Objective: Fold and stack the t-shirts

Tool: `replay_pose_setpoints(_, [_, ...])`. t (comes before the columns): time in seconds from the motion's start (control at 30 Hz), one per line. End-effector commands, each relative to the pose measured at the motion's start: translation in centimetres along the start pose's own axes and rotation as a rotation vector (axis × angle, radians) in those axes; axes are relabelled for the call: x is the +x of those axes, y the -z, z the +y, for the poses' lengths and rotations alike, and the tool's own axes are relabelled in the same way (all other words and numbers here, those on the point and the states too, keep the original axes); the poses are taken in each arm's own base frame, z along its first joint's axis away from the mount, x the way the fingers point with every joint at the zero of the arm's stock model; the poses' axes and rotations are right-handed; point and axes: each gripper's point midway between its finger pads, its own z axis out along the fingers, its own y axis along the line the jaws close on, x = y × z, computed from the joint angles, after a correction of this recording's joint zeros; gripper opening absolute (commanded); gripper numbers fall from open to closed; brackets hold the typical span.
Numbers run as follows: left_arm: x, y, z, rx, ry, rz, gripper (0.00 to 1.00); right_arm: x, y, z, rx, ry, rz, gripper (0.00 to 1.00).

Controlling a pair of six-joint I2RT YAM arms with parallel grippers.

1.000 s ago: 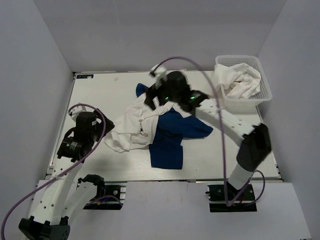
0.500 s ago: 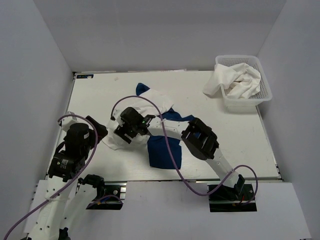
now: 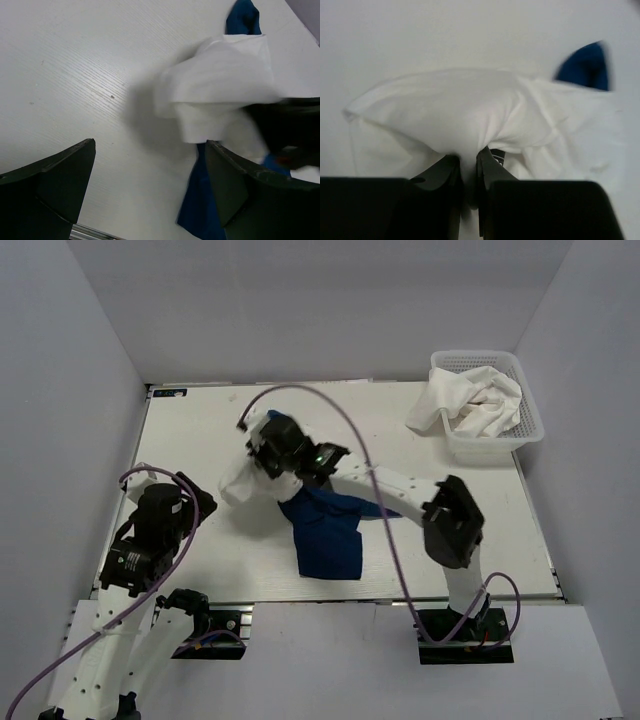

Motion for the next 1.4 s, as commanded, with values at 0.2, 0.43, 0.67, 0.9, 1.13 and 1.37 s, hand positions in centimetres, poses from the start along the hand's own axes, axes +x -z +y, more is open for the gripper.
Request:
replay_pose_setpoints(0.2, [0.8, -2.4, -1.5, 0.000, 0.006, 0.051, 1.00, -18.4, 21.3, -23.4, 0.533, -0.269, -0.581, 0.00])
replay_pose_setpoints(0.43, [1.4, -5.4, -3.2, -0.028, -0.014, 0.104, 1.00, -17.8, 32.3, -37.3, 0.875, -0.312, -0.702, 0.00])
replay_pose_setpoints(0.67, [1.0, -7.7, -3.8, -0.112, -0.057, 0.133, 1.00, -8.9, 38.6, -48.9, 1.152, -0.428, -0.596, 0.00])
replay_pose_setpoints(0.9, [2.1, -9.0, -3.9, -0.126, -0.088, 0.177, 1.00, 9.8, 32.7, -54.4, 1.009, -0.683, -0.291, 0.00])
replay_pose_setpoints(1.13, [3.2, -9.5, -3.6, -0.134, -0.113, 0.208, 1.00, 24.7, 23.6, -54.4, 0.848, -0.830, 0.017, 0.00])
replay_pose_setpoints(1.37, [3.6, -9.8, -3.4, -0.145, -0.129, 0.220, 1.00, 24.5, 26.4, -54.6, 0.970, -0.823, 0.147, 0.83])
